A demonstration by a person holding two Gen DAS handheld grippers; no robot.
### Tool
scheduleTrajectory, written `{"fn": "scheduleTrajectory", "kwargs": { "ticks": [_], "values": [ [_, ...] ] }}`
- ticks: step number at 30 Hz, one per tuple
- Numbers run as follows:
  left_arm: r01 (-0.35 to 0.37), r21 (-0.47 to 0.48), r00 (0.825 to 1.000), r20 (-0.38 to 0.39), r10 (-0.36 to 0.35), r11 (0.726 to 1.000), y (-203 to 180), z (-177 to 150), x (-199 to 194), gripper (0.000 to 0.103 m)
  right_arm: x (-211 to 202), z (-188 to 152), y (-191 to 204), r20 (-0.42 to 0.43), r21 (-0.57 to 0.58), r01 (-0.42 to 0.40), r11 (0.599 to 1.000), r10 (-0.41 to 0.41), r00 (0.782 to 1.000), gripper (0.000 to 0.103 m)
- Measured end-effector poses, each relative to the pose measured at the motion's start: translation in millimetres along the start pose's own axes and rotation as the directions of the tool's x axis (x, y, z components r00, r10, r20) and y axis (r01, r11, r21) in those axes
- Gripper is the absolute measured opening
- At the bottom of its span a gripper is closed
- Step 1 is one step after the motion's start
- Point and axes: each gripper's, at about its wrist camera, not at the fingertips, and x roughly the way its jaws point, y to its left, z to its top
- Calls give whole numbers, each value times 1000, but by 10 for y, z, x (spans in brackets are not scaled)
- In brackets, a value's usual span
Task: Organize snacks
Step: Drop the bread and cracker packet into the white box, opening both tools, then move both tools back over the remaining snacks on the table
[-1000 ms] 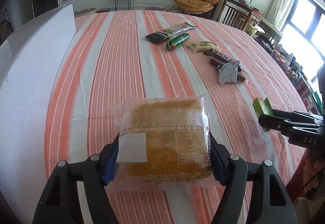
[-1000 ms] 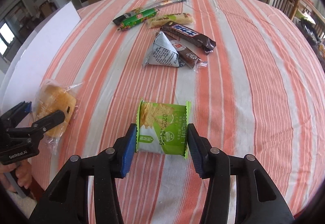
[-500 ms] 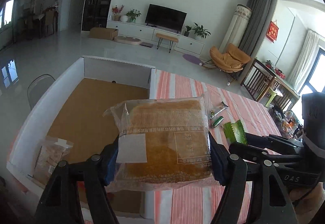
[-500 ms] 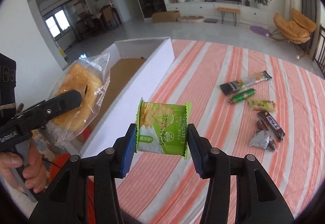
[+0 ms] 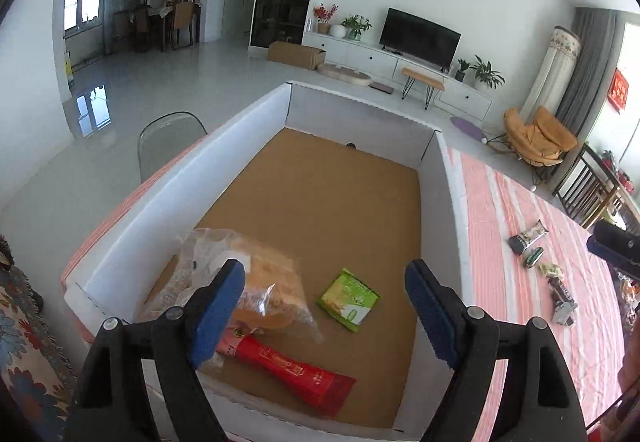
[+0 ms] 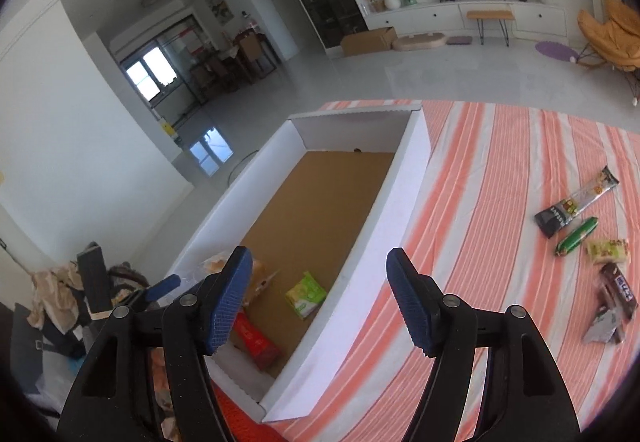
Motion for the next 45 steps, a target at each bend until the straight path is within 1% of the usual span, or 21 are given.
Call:
{"fn": "scheduleTrajectory", "kwargs": {
  "ticks": [2,3,4,7,9,11,13,14,15,20,22,24,26,28,30,32,34,37,38,41,45],
  "values": [
    [94,-3,995,26,-94,996,-279,-47,-3,92,-73,-239,-443,3,-4,135,991,-135,991,74],
    [128,12,992,20,-128,992,-424,-87,51,98,-103,-386,-677,-4,-4,212,977,-212,977,74],
    [138,40,990,12,-139,990,-563,-114,125,99,-143,-552,-963,-13,-2,299,954,-299,954,74],
    [85,150,995,-67,-76,985,-941,-245,391,99,-388,-1025,-1789,-58,42,498,866,-495,867,74],
    [30,218,998,-56,-18,976,-1070,-314,405,99,-643,-1281,-2225,-84,85,580,810,-575,814,74],
    [-5,252,1000,-9,7,968,-1108,-337,311,99,-848,-1448,-2536,-101,110,633,766,-625,774,74],
    [-5,247,1000,-25,11,969,-1052,-346,292,99,-985,-1584,-2718,-113,121,668,735,-658,745,74],
    [-10,243,999,-42,21,970,-1009,-352,301,99,-1018,-1627,-2771,-117,127,676,726,-666,737,74],
    [-17,241,998,-54,31,970,-972,-359,306,99,-1043,-1648,-2829,-118,137,676,724,-665,737,74],
    [-26,220,997,-71,42,975,-899,-367,275,99,-991,-1681,-2952,-90,179,640,747,-636,767,74],
    [-54,201,998,-7,57,978,-980,-349,137,99,-970,-1709,-2968,-84,188,640,745,-637,766,77],
    [-80,215,994,94,61,973,-1135,-366,-81,99,-970,-1718,-2997,-87,199,635,747,-632,770,80],
    [-56,239,989,150,21,969,-1360,-395,-252,99,-960,-1739,-3014,-91,202,628,751,-624,776,86],
    [0,267,986,161,-45,964,-1632,-441,-342,103,-945,-1738,-3006,-94,193,632,750,-627,773,88],
    [97,298,989,82,-127,950,-1912,-504,-239,103,-944,-1748,-3013,-93,195,628,753,-623,776,88],
    [195,285,981,-61,-186,938,-2157,-614,76,103,-947,-1756,-3016,-93,194,627,754,-622,777,89],
    [239,263,965,-174,-198,935,-2343,-782,491,103,-948,-1757,-3015,-93,195,626,755,-621,778,89],
    [252,271,939,-302,-166,929,-2595,-1059,1082,103,-947,-1760,-3013,-93,195,625,756,-620,779,90],
    [248,290,937,-316,-153,924,-2667,-1140,1204,102,-948,-1758,-3015,-93,195,625,756,-621,779,90],
    [234,348,943,-310,-124,908,-2803,-1307,1323,102,-949,-1758,-3015,-93,195,626,755,-621,778,90],
    [317,395,925,-328,-190,862,-3010,-1415,1261,103,-950,-1758,-3015,-93,195,625,756,-621,779,90]
  ]
}}
